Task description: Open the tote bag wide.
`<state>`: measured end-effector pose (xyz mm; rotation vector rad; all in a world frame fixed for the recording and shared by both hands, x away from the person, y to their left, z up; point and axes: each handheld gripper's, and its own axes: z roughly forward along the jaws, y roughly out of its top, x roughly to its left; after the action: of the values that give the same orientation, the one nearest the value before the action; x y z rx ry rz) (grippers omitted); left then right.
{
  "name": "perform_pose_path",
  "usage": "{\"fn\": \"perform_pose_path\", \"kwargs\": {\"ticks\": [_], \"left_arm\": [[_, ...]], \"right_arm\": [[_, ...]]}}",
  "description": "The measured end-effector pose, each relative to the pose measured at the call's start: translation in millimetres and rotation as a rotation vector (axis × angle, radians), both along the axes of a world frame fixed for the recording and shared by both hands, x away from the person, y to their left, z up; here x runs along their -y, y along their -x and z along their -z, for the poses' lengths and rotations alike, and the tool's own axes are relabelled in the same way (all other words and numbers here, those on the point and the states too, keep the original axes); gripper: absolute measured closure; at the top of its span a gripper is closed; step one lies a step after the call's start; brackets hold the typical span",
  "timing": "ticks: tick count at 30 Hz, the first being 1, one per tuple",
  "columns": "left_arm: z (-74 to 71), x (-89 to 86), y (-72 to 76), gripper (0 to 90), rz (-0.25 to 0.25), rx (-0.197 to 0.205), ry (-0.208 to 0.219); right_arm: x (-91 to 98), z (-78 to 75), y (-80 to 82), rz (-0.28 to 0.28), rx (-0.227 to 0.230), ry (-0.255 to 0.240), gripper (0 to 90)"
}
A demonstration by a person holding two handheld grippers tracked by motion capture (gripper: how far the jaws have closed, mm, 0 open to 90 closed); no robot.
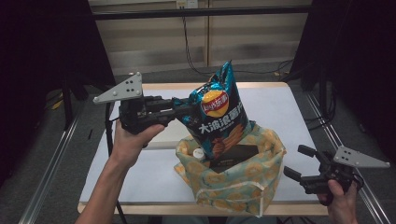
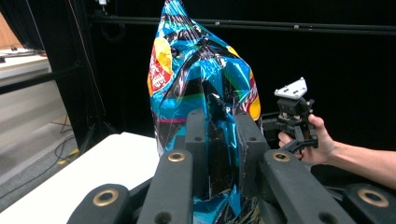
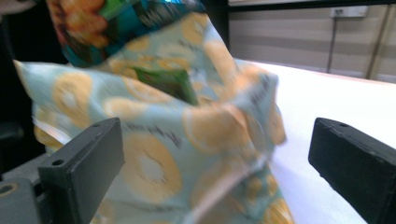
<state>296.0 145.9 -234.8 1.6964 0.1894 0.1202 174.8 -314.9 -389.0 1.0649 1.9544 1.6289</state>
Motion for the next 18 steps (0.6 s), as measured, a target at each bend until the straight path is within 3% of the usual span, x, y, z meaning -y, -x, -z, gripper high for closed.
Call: {"fn": "perform_pose_path", "kwargs": {"ticks": [4,9,14,18], "left_arm": [[-6.3,-5.9,-4.8,78.9,-0.008,0.000,0.016],[-12.1,-14.5,-13.2,78.8,-0.014,0.017,0.037],[-10.5,-21.5,-22.4,78.8,-0.030,0.015,0.040],[-10.2,-30.8,-30.9,78.8,-0.050,0.000,0.070]], "right_arm": [[0.6,8.3,2.7,0.020,-0.022,0.036,2.5],[4.7,13.2,9.0,0.055,0.007,0.029,2.4],[6.0,20.3,7.5,0.064,-0.004,0.038,3.9],[6.4,24.3,5.7,0.068,-0.017,0.040,3.8]]}}
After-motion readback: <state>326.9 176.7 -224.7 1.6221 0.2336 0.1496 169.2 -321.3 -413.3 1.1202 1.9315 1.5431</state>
